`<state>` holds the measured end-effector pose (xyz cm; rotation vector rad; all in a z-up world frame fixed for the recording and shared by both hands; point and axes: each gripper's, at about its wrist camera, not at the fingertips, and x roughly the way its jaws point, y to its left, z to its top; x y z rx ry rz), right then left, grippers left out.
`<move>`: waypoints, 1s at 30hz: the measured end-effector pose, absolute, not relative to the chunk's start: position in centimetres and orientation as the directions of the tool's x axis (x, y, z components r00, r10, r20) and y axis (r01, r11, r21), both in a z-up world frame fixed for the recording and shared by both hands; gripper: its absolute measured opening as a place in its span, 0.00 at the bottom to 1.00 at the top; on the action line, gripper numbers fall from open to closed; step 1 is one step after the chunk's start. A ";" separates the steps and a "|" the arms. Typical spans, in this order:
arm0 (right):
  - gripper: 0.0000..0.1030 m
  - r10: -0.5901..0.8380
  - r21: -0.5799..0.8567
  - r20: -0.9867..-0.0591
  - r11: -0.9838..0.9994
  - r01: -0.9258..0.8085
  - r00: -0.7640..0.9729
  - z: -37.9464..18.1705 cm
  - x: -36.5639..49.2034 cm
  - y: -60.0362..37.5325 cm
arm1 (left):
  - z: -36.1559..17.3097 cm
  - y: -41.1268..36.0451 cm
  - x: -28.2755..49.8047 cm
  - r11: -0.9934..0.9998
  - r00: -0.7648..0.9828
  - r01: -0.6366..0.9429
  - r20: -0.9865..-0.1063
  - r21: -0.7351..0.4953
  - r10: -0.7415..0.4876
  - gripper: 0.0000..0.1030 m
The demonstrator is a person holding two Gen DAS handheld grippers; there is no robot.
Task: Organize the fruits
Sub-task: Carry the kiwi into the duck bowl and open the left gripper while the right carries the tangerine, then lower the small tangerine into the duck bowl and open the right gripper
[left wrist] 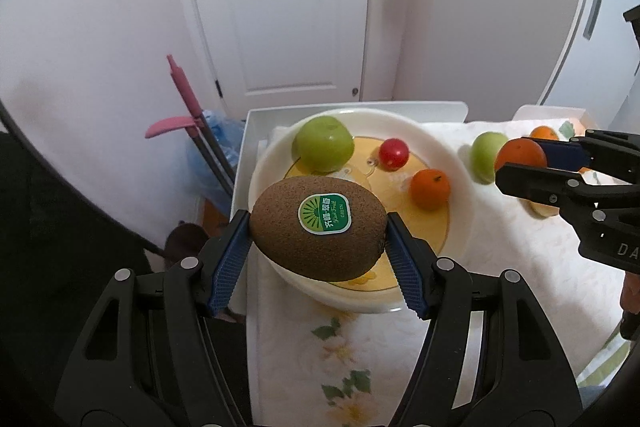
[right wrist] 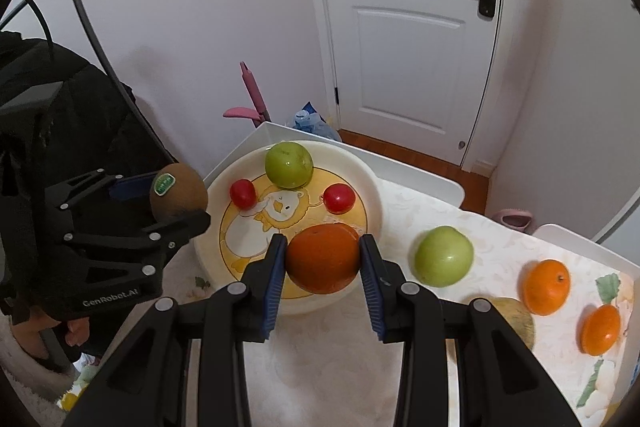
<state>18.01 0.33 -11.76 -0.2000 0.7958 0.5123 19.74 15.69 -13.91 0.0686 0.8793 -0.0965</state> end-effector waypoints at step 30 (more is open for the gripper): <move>0.32 0.328 0.024 -0.752 0.880 -0.474 0.572 -13.8 19.9 0.0 | -15.7 15.5 19.4 0.987 0.623 0.161 -0.778 0.024 -0.083 1.00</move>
